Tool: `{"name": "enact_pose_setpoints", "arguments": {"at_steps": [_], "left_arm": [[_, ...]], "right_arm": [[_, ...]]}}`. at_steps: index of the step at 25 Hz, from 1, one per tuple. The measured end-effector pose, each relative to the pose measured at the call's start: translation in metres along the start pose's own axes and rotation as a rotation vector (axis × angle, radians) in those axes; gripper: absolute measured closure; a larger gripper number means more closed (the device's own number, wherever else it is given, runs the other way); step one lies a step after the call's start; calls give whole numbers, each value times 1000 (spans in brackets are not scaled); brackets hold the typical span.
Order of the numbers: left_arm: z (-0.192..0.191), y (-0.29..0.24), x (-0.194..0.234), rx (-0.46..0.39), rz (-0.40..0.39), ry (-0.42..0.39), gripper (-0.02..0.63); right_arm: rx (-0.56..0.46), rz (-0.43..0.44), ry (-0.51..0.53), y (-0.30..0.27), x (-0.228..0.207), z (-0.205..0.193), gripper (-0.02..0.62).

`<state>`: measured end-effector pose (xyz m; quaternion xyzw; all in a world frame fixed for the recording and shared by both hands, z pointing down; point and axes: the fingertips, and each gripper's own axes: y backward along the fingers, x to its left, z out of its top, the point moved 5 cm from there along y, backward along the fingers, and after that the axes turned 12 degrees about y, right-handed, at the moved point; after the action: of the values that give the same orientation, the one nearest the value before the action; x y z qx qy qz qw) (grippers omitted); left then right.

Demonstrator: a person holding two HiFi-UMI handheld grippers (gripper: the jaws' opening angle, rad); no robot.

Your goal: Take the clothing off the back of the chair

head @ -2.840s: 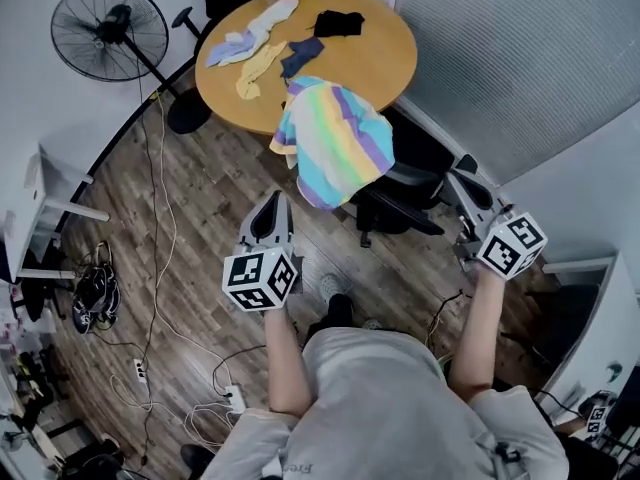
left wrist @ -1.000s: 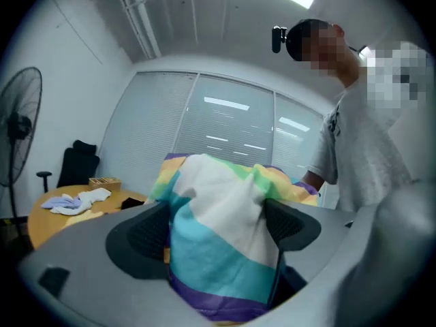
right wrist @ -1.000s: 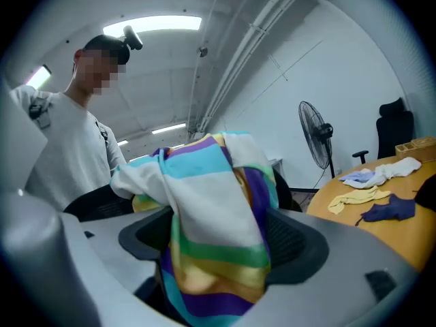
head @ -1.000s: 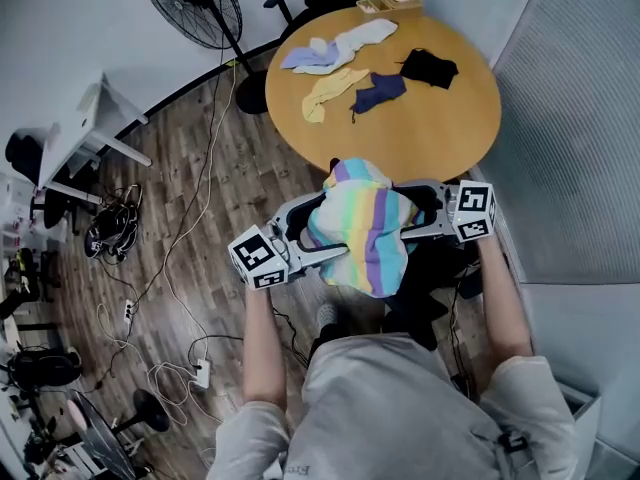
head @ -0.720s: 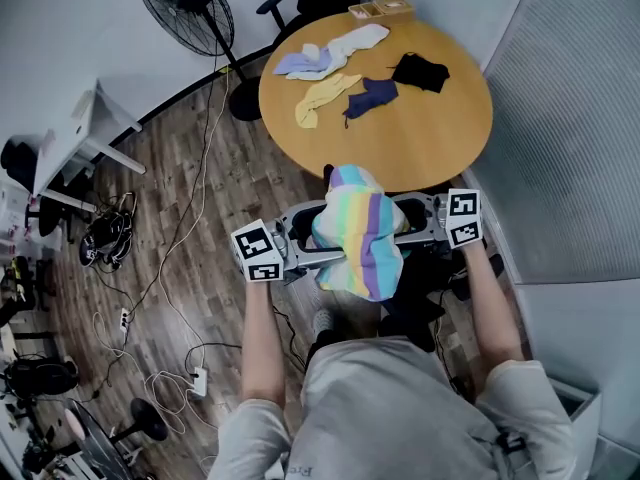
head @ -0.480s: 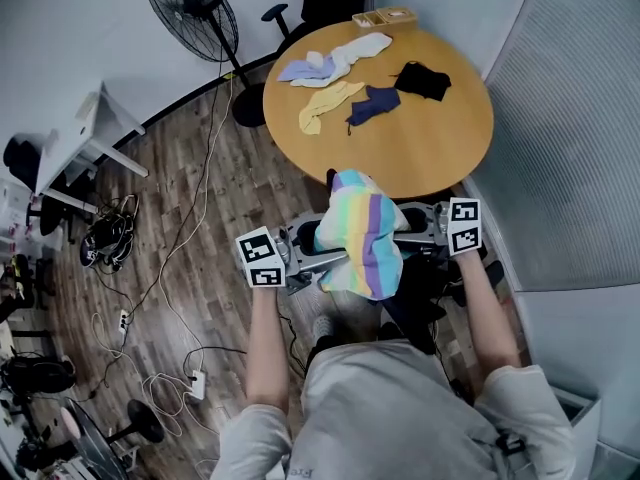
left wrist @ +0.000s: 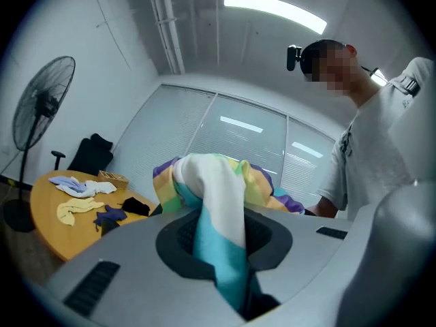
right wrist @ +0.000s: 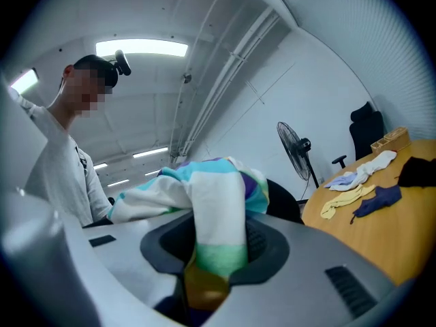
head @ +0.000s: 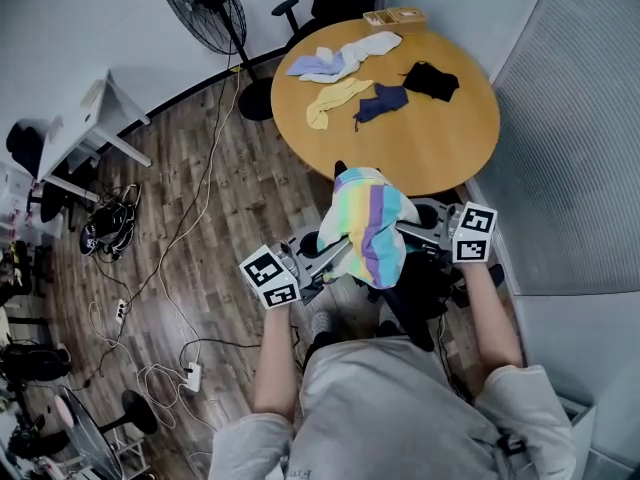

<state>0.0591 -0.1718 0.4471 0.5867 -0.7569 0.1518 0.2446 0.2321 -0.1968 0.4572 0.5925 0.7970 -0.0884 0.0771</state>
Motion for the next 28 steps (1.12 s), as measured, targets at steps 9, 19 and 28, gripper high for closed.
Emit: {"name": "enact_pose_setpoints", "arguments": {"at_steps": [9,19,28], "left_arm": [[30,27,7,-54,190,-104,534],[87,63,3,-125,509,-284,534],[135,125,-22,-228,815,-404,534]], "right_arm": [[50,-76,127,-25,-3,42,466],[110,-107,368,-72,-11,115,466],[83,-35,492,-139,22,180,466]]}}
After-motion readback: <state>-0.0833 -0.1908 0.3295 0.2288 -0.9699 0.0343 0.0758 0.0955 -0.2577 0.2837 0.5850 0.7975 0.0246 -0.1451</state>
